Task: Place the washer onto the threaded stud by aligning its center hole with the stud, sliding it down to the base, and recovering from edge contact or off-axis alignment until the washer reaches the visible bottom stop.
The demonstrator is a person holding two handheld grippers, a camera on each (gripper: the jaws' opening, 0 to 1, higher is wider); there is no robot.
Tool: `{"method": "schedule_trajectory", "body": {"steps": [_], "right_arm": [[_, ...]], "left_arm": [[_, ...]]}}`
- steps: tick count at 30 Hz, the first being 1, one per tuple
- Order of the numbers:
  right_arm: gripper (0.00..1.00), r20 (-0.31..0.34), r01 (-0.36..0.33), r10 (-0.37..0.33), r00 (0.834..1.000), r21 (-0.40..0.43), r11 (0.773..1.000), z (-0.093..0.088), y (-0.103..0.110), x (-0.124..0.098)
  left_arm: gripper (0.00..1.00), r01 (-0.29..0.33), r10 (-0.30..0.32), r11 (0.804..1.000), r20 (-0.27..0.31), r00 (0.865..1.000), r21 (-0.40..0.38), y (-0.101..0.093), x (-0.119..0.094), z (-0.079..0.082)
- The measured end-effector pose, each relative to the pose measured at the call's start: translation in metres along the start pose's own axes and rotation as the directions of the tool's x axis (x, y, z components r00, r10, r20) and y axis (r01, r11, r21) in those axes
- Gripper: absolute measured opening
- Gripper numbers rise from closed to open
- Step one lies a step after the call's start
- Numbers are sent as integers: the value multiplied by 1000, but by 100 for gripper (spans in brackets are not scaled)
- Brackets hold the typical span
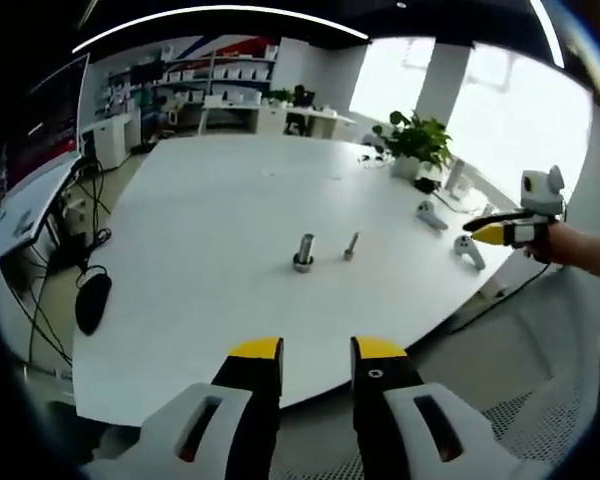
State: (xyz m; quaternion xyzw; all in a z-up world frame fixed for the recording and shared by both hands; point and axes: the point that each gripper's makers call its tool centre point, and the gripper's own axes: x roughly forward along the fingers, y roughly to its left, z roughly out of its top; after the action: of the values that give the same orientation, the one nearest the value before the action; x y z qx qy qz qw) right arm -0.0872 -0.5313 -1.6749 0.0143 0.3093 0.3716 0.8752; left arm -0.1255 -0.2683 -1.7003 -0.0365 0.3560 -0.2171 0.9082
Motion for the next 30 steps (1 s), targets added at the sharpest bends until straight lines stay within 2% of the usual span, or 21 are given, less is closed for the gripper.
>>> {"method": "schedule_trajectory", "body": {"steps": [2,4,7,11,14,15,16,20,23,25,27,28,30], "right_arm": [[29,19,18,-18,1000,9,1000,-1,-2,-5],[30,42,31,-32,999,29,999,1,-2,-11],[32,90,67,-68,994,11,998,9,-2,-21],[31,144,146,-136,980,-61,987,16,-6,-30],[31,132,117,-115,985,-7,993,10,3,-25],[31,109,88,-88,990,1,996,5,9,-22],[31,60,72,-71,996,-13,997,-5,16,-17],[32,5,84,-84,996,-152,985,-16,21,-9],[30,32,83,-80,996,-135,987,-14,16,-9],[31,11,78,-77,997,-75,994,-19,12,-10],[32,-2,87,-87,996,-81,993,-23,10,-9],[32,7,99,-99,995,-104,990,-22,10,-10],[32,30,107,-105,994,-100,989,-17,10,-11]], "left_arm": [[25,-11,10,1000,36,999,22,1,-2,8],[25,-6,6,1000,67,998,8,1,-4,13],[25,-2,3,1000,51,999,-14,2,-3,9],[25,-4,4,1000,43,999,11,0,-2,8],[25,-2,2,1000,46,999,4,1,-3,8],[25,0,0,1000,48,999,3,0,-3,9],[25,2,-2,1000,50,999,5,0,-3,9],[25,0,0,1000,46,999,11,0,-3,7],[25,0,-1,1000,62,998,2,0,-4,10],[25,7,-8,1000,64,998,13,-4,-3,12],[24,8,-9,1000,47,999,25,-4,-1,9],[24,9,-10,1000,44,999,26,-4,-2,8],[24,13,-14,1000,44,999,24,-4,-2,8]]}}
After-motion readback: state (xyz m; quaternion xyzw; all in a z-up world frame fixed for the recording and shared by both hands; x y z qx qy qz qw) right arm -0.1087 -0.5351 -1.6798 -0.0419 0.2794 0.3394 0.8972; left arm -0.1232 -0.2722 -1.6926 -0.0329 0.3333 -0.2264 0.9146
